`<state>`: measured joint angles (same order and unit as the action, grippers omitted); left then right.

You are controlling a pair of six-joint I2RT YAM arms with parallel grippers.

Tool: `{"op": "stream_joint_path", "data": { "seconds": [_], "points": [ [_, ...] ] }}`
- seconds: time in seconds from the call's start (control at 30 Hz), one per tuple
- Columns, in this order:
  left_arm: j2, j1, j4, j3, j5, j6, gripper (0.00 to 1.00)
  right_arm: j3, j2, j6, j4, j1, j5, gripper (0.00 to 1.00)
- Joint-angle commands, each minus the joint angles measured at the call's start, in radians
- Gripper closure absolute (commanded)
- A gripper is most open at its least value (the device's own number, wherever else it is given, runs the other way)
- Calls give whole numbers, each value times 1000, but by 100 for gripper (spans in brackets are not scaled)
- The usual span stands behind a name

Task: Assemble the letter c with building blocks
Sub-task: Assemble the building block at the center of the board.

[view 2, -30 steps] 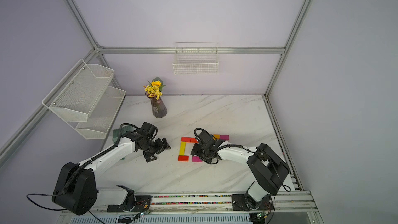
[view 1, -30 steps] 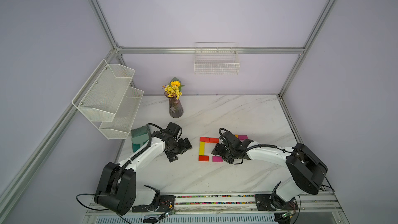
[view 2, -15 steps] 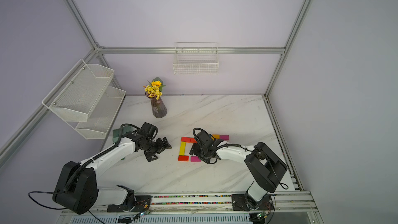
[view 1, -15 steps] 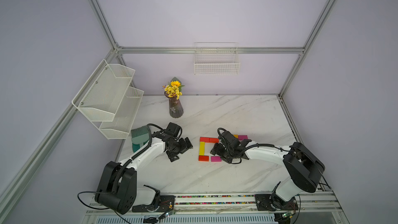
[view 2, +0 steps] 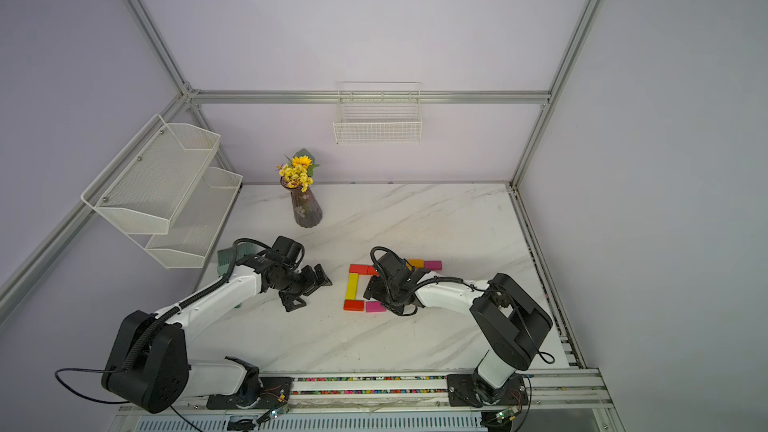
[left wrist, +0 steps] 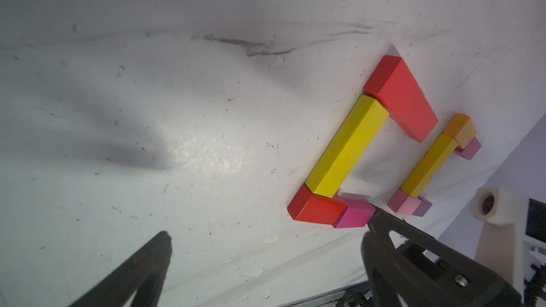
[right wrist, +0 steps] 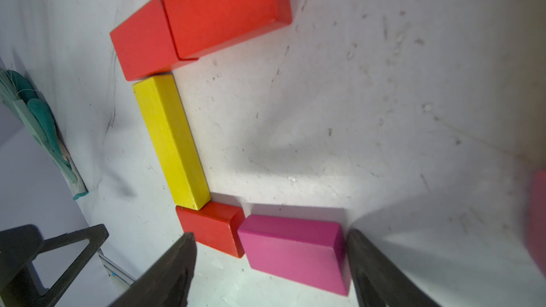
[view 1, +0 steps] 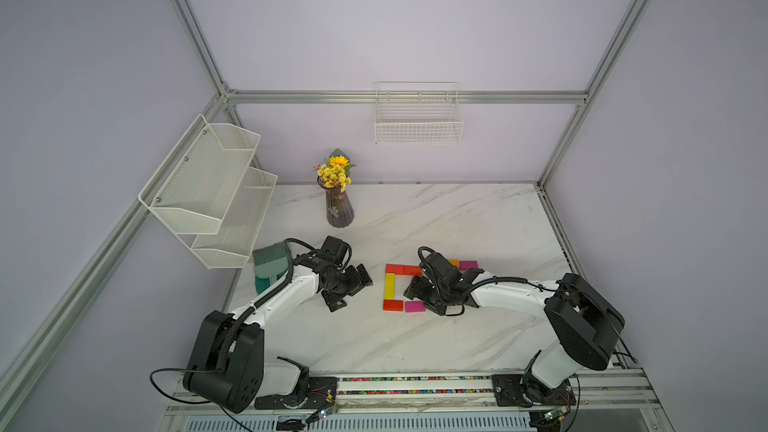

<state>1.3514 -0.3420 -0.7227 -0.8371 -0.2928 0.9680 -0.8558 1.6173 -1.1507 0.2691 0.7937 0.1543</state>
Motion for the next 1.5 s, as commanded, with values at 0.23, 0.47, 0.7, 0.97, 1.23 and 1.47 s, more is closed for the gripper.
{"op": "stream_joint_path", "data": {
  "seconds": [0.23,0.47,0.7,0.97,1.23,1.47],
  "points": [
    [15,6,26,-10,-23,12,0,51,-44,-38,-13,12,5,19],
    [22,6,29,-11,-23,15,0,45,-36,-43,-22,22,11,18],
    [25,6,32,-10,-22,16,0,37,-23,-43,-30,25,19,19],
    [29,6,35,-13,-22,20,0,28,-13,-44,-36,26,27,19],
    [37,6,39,-15,-22,21,0,23,-5,-46,-46,27,36,19],
    [41,6,41,-16,-22,21,0,24,0,-47,-50,27,37,19]
  ]
}}
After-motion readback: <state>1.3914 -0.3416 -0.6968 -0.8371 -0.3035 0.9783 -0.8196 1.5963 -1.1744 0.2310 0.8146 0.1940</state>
